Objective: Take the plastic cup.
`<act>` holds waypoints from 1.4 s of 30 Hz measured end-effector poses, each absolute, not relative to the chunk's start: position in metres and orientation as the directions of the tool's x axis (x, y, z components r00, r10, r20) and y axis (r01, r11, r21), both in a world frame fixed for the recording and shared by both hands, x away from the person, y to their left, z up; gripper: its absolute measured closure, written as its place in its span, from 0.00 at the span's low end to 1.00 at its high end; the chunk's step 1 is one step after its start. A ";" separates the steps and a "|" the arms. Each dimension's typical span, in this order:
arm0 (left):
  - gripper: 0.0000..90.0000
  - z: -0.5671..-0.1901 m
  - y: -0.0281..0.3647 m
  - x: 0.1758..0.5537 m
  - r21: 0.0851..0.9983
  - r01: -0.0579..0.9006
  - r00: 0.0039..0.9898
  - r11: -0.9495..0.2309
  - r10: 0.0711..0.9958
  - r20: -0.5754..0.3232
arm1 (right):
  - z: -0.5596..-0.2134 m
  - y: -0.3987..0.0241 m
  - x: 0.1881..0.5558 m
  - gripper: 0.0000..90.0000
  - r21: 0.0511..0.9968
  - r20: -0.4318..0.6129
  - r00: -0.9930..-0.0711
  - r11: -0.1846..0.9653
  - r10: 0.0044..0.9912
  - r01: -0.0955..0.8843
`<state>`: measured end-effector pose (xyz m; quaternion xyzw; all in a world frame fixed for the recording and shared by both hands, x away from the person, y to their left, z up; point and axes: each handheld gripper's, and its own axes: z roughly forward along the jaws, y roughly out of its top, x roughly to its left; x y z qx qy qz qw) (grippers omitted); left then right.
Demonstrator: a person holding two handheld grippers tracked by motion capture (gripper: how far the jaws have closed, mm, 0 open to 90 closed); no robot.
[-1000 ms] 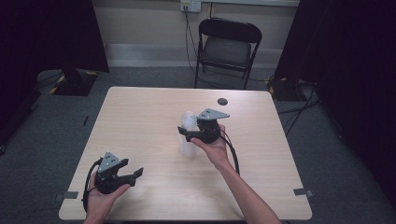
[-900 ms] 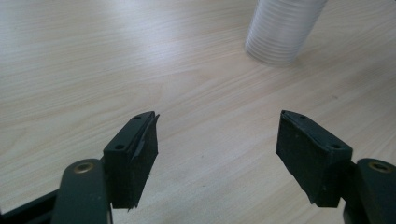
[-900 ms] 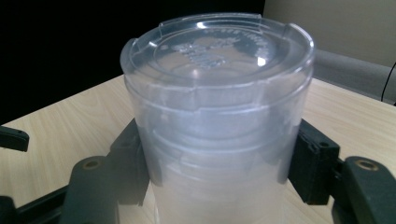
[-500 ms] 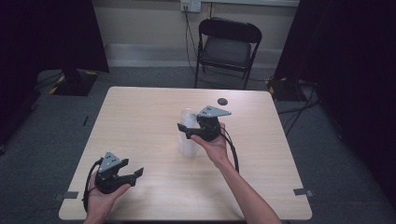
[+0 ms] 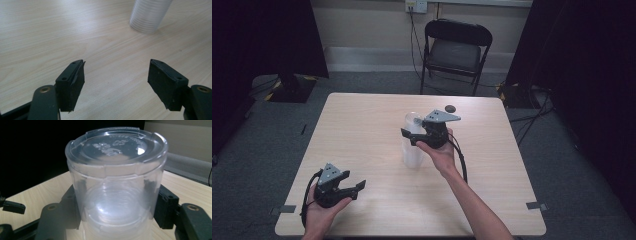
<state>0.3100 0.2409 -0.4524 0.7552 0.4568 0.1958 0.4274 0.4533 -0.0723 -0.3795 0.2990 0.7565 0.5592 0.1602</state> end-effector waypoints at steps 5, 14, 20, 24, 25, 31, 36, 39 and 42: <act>0.33 -0.452 0.241 0.311 0.826 0.522 0.505 -0.213 0.858 -0.098 | -0.378 -0.073 0.455 0.40 0.942 0.095 -0.770 0.193 0.632 0.274; 0.33 -0.452 0.242 0.311 0.825 0.525 0.503 -0.209 0.858 -0.102 | -0.367 -0.072 0.455 0.40 0.950 0.100 -0.777 0.171 0.622 0.260; 0.33 -0.453 0.240 0.313 0.817 0.534 0.503 -0.220 0.859 -0.098 | -0.364 -0.074 0.454 0.41 0.953 0.112 -0.779 0.156 0.617 0.261; 0.33 -0.453 0.240 0.314 0.818 0.535 0.505 -0.211 0.856 -0.109 | -0.360 -0.075 0.454 0.41 0.956 0.119 -0.783 0.143 0.611 0.257; 0.33 -0.453 0.241 0.315 0.819 0.536 0.503 -0.206 0.856 -0.115 | -0.360 -0.075 0.454 0.41 0.956 0.119 -0.783 0.143 0.611 0.257; 0.33 -0.454 0.245 0.315 0.819 0.546 0.482 -0.176 0.866 -0.135 | -0.350 -0.074 0.450 0.41 0.963 0.119 -0.791 0.124 0.600 0.239; 0.33 -0.453 0.246 0.315 0.819 0.544 0.483 -0.182 0.866 -0.129 | -0.345 -0.078 0.448 0.42 0.968 0.135 -0.792 0.089 0.595 0.233; 0.33 -0.454 0.245 0.315 0.820 0.543 0.479 -0.181 0.869 -0.126 | -0.342 -0.080 0.447 0.42 0.969 0.145 -0.792 0.077 0.593 0.235; 0.33 -0.454 0.244 0.314 0.821 0.539 0.483 -0.189 0.868 -0.117 | -0.338 -0.082 0.445 0.43 0.971 0.148 -0.795 0.067 0.588 0.231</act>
